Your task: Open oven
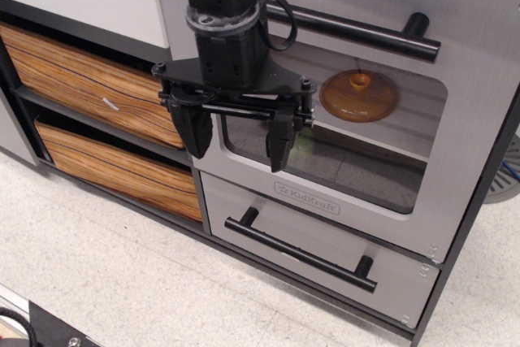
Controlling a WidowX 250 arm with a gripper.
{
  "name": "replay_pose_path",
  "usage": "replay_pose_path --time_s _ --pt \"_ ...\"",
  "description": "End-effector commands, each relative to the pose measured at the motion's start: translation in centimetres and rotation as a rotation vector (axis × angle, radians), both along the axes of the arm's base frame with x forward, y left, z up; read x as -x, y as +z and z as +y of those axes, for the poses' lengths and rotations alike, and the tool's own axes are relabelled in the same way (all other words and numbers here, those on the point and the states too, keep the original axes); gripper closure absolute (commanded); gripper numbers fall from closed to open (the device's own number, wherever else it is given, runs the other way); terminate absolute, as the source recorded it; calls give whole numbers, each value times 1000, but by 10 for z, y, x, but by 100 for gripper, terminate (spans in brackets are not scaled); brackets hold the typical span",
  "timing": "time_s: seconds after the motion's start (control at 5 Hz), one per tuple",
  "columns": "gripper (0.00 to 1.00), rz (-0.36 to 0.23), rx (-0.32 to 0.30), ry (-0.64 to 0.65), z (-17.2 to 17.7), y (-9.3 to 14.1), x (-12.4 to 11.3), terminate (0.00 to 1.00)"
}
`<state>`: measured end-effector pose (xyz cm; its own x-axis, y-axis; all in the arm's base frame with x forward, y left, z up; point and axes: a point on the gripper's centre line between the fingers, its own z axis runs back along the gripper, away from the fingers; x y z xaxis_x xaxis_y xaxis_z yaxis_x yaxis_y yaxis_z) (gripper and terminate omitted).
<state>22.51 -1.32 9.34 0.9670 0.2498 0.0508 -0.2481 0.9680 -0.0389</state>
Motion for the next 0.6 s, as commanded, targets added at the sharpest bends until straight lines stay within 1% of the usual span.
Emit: replay_pose_path --time_s 0.0,0.4 --pt "0 0 0 0 0 0 0 0" --pt "0 -176 40 497 16 33 -36 0"
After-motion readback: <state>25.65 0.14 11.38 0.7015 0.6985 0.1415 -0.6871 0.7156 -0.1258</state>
